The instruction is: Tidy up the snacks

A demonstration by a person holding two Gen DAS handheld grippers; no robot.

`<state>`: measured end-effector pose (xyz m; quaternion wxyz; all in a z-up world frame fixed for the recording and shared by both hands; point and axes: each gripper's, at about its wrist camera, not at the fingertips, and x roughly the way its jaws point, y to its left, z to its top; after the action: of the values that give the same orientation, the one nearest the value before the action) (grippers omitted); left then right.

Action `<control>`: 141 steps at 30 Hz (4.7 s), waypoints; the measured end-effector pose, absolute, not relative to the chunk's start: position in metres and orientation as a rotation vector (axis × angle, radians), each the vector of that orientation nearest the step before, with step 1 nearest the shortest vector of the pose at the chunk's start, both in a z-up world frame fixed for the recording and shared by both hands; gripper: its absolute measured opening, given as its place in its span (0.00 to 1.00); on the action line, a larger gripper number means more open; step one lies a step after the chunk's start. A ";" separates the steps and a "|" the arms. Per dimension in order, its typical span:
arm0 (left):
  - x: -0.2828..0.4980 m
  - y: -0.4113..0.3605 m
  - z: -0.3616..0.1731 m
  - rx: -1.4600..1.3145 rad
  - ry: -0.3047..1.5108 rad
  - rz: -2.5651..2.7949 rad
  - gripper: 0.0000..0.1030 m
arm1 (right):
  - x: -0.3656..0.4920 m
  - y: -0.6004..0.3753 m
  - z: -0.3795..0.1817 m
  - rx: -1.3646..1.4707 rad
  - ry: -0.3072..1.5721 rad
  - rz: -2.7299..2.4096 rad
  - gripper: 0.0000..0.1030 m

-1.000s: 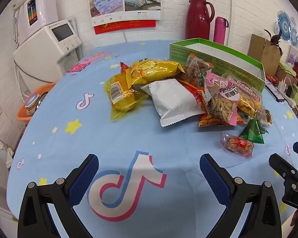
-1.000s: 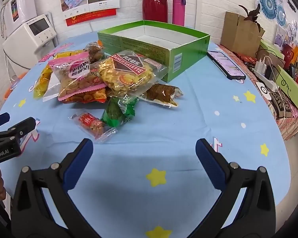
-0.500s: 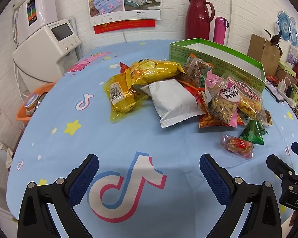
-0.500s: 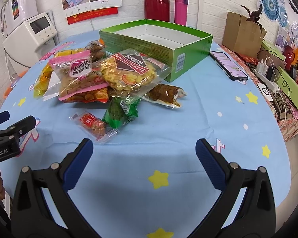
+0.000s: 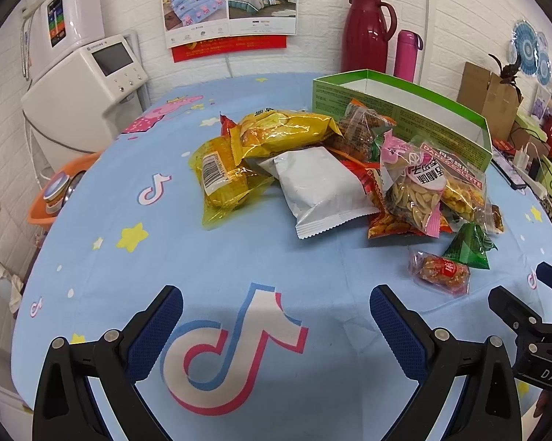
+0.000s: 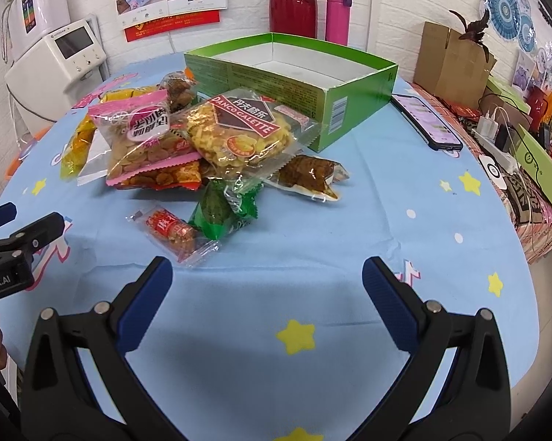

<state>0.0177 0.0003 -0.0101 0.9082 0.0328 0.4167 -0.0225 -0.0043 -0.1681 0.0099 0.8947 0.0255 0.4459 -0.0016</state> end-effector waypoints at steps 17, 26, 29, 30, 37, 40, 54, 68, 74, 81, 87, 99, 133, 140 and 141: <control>0.040 0.008 0.000 0.040 0.881 -0.142 1.00 | 0.002 -0.175 0.027 0.133 0.722 0.084 1.00; 0.064 -0.024 0.041 0.082 0.808 -0.246 1.00 | 0.033 -0.189 0.021 0.142 0.784 0.112 1.00; 0.080 -0.046 0.046 0.130 0.811 -0.290 1.00 | 0.037 -0.194 0.018 0.148 0.785 0.115 1.00; 0.086 -0.054 0.045 0.154 0.818 -0.297 1.00 | 0.039 -0.195 0.016 0.149 0.790 0.112 1.00; 0.113 -0.076 0.018 0.203 0.886 -0.358 0.99 | 0.053 -0.208 0.008 0.191 0.806 0.127 1.00; 0.120 -0.073 0.008 0.156 0.916 -0.412 0.99 | 0.060 -0.208 0.004 0.196 0.816 0.143 1.00; 0.099 -0.074 0.005 0.130 0.964 -0.584 0.37 | 0.018 -0.179 0.003 0.181 0.878 0.304 0.99; 0.055 -0.001 0.024 0.114 0.924 -0.401 0.35 | 0.007 -0.129 0.013 0.070 0.876 0.455 0.73; 0.053 0.010 0.025 0.090 0.912 -0.381 0.35 | 0.039 -0.114 -0.001 -0.011 0.929 0.480 0.51; 0.060 0.019 0.029 0.069 0.907 -0.361 0.35 | 0.025 -0.121 -0.010 0.014 0.940 0.476 0.28; 0.068 0.012 0.056 0.061 0.857 -0.415 0.35 | 0.020 -0.131 0.015 0.061 0.881 0.472 0.27; 0.142 -0.064 0.108 0.073 0.759 -0.528 0.35 | 0.064 -0.206 0.095 0.091 0.624 0.236 0.27; 0.161 -0.094 0.088 0.101 0.743 -0.396 0.91 | 0.050 -0.231 0.122 0.073 0.520 0.155 0.99; 0.117 -0.079 0.059 0.094 0.778 -0.492 0.91 | 0.018 -0.239 0.091 0.267 0.593 0.186 0.99; 0.113 -0.079 0.054 0.098 0.788 -0.502 0.91 | 0.016 -0.241 0.084 0.297 0.609 0.188 0.99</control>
<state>0.1126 -0.0785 0.0543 0.8916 0.0471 0.3798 -0.2419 0.0156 -0.2409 0.0841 0.9388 0.1453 0.2984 0.0922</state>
